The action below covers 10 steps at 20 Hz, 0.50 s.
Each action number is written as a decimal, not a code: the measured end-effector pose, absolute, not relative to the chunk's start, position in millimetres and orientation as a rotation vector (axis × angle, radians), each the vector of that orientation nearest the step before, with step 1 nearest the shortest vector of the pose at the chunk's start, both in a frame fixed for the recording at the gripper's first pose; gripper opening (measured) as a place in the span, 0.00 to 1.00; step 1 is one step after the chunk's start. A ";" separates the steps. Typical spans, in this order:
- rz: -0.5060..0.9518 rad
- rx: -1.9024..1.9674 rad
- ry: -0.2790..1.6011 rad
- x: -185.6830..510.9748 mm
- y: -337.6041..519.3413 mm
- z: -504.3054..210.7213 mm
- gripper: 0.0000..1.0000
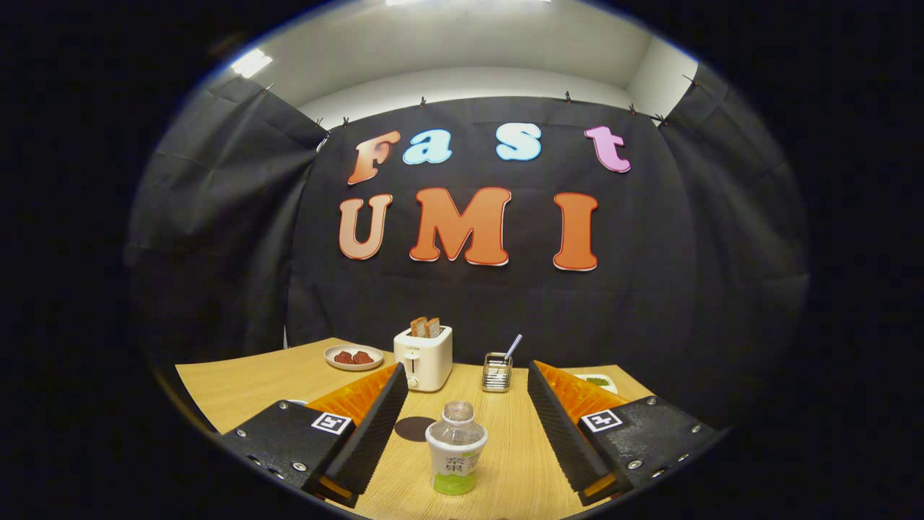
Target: Take the bottle from table, then pour the juice into the cup, finally place the bottle on the coaster
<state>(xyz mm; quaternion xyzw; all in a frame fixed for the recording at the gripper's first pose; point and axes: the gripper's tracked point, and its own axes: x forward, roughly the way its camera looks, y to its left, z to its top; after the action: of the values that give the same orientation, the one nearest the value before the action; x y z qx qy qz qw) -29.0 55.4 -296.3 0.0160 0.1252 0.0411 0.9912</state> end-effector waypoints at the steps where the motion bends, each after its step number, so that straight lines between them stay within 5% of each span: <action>1: 0.082 0.047 0.274 -29.8 56.9 -309.8 0.99; 10: 0.067 0.103 0.436 -31.6 63.3 -405.2 1.00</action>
<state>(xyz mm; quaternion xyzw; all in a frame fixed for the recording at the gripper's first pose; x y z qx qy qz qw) -31.6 63.3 -405.2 0.0511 0.2160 0.0331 0.9745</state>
